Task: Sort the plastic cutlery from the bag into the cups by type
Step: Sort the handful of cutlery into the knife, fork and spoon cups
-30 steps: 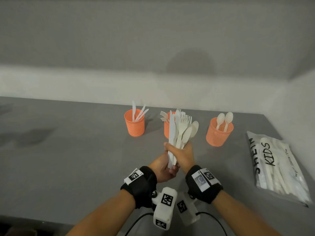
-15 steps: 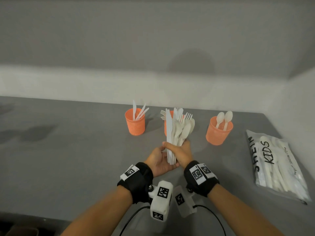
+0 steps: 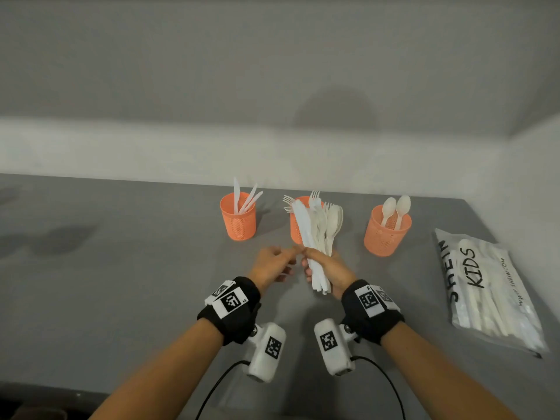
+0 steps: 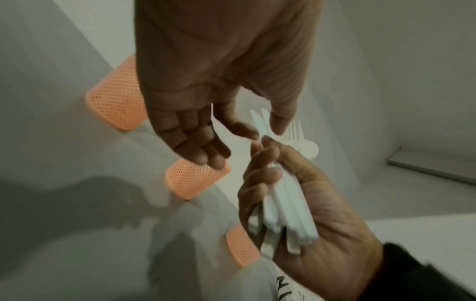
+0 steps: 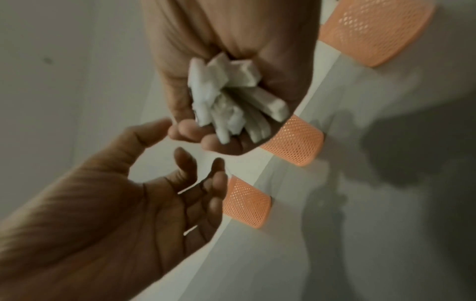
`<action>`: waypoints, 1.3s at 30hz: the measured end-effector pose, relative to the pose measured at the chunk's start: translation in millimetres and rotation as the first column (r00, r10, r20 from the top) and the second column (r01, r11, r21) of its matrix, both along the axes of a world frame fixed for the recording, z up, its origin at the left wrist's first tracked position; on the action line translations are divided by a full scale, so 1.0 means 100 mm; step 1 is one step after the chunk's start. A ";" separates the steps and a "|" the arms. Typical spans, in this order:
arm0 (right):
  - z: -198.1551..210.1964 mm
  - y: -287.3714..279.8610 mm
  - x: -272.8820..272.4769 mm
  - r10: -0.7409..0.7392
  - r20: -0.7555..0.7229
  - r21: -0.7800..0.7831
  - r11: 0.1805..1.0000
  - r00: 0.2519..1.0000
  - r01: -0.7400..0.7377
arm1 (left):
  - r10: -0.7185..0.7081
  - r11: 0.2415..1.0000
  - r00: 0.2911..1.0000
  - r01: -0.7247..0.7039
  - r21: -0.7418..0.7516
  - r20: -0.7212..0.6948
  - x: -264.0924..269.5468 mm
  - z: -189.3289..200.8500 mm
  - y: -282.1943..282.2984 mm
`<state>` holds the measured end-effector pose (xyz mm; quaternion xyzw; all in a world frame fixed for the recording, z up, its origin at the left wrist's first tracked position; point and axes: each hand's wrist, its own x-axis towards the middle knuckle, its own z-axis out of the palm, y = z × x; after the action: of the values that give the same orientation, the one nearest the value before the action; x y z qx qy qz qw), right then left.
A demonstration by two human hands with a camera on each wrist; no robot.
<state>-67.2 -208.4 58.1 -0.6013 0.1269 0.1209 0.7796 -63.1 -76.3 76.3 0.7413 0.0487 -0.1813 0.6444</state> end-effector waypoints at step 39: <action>-0.05 -0.55 0.37 0.250 -0.029 -0.175 0.952 0.968 -0.251 | 0.270 0.762 0.545 -0.625 0.169 0.794 1.46 0.57 0.86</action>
<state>-30.0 -263.3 53.0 -0.6792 0.0623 0.2088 0.7008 83.4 9.5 133.4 0.8332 0.0207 0.3215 0.4495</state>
